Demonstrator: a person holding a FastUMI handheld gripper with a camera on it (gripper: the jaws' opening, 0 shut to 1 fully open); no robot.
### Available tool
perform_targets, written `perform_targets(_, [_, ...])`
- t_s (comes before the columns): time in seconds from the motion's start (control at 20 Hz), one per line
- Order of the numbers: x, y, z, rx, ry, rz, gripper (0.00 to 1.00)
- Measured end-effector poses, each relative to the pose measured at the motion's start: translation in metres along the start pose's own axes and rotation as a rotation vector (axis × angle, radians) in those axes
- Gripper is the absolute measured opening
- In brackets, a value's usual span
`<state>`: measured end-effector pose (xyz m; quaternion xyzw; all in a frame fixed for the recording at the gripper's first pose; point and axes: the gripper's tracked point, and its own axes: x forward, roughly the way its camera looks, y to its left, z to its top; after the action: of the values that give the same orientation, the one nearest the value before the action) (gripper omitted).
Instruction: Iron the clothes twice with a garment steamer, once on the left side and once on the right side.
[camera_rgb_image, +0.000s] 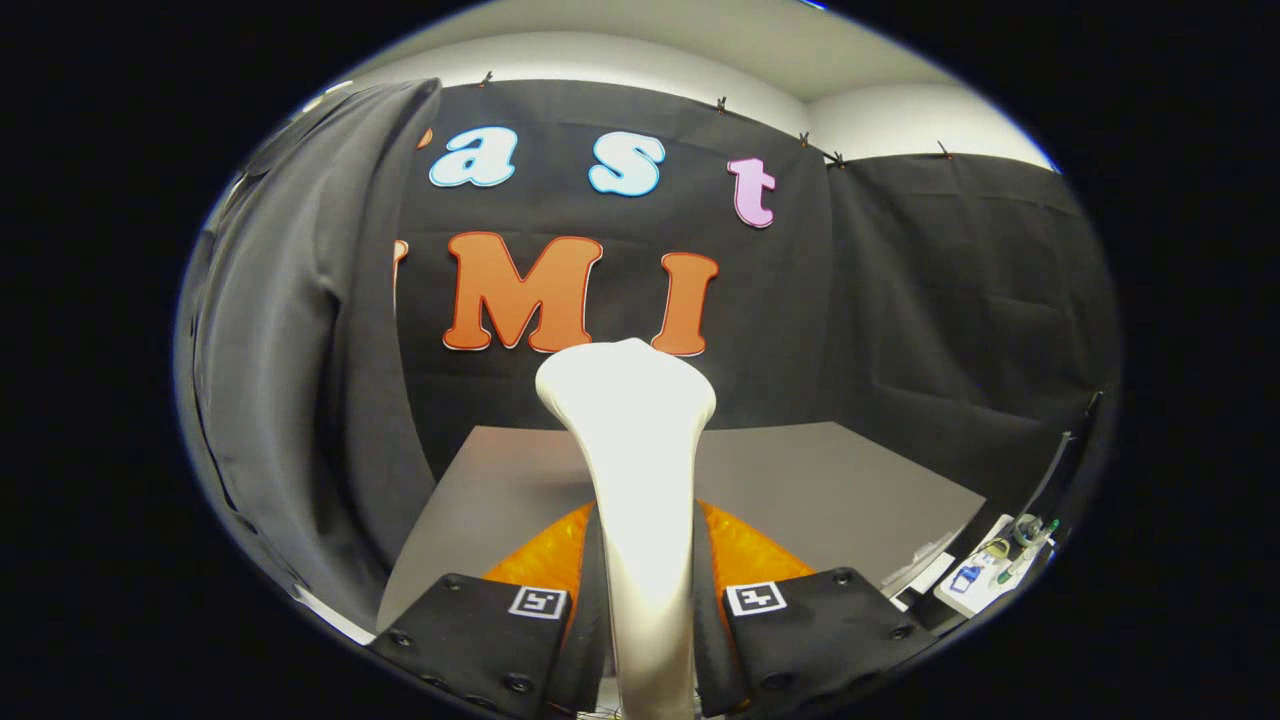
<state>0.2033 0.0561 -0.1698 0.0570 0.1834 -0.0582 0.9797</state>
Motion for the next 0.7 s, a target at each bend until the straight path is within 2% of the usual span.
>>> perform_targets(0.25, [-0.061,0.007,0.009,-0.047,-0.086,0.021,0.44])
perform_targets(0.7, [-0.22,0.037,0.035,-0.079,-0.217,0.078,0.44])
